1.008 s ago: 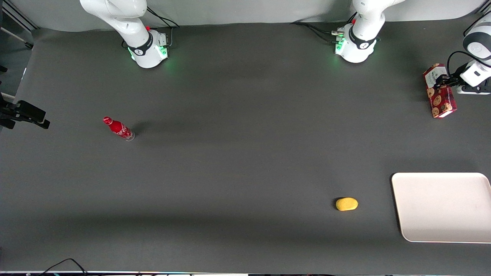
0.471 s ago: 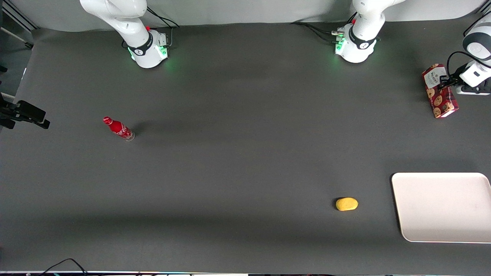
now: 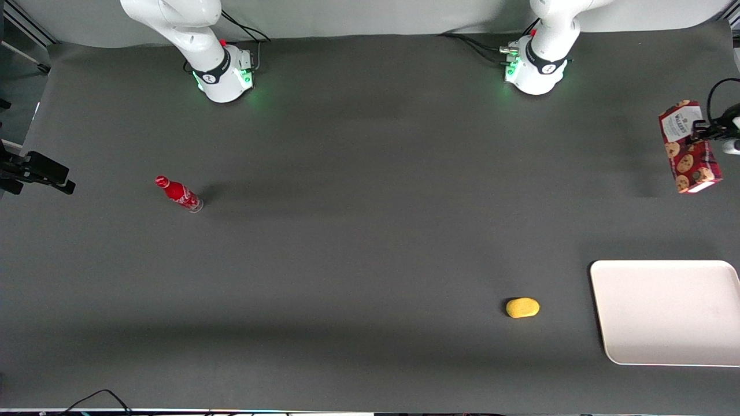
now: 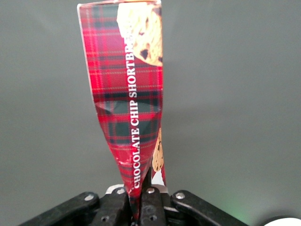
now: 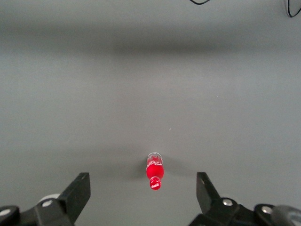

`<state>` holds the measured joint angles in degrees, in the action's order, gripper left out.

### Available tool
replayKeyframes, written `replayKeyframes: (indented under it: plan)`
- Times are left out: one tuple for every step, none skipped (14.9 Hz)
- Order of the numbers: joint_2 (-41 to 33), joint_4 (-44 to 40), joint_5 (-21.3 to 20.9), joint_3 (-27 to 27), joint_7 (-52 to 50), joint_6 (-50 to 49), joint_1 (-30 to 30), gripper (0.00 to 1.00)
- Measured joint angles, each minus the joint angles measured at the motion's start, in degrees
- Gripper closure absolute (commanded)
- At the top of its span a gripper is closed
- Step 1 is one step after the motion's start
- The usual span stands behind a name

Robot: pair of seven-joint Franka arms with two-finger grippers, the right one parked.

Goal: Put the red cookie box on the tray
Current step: 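Lift the held cookie box and carry it toward the white tray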

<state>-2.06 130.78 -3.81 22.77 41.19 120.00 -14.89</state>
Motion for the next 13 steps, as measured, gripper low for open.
replayKeyframes:
  plan:
    - [-0.7,-2.8,0.0,-1.9,-2.0,-2.3,0.5,1.00]
    - [-0.9,-5.3,0.0,-3.5,-3.8,-3.4,1.2,1.00]
    - [-0.8,-7.5,0.0,-4.9,-5.5,-3.6,2.0,1.00]
    - [-0.3,-9.6,0.0,-6.0,-6.8,-3.7,2.7,1.00]
    - [0.8,-12.1,0.0,-6.9,-7.6,-3.7,3.2,1.00]
    - [2.5,-15.1,0.1,-7.6,-7.9,-4.0,3.4,1.00]
    - [4.9,-18.7,0.5,-8.1,-8.1,-4.8,3.4,1.00]
    - [8.1,-23.0,1.3,-8.2,-8.2,-6.0,3.4,1.00]
    - [11.8,-27.7,2.6,-8.2,-8.2,-7.6,3.3,1.00]
    - [15.8,-32.6,3.8,-8.1,-8.2,-9.0,3.0,1.00]
    - [20.1,-37.4,4.7,-8.1,-8.2,-9.8,2.5,1.00]
    - [24.1,-41.9,6.0,-8.1,-8.2,-10.2,1.8,1.00]
    - [28.1,-46.1,7.7,-8.1,-8.1,-10.3,0.9,1.00]
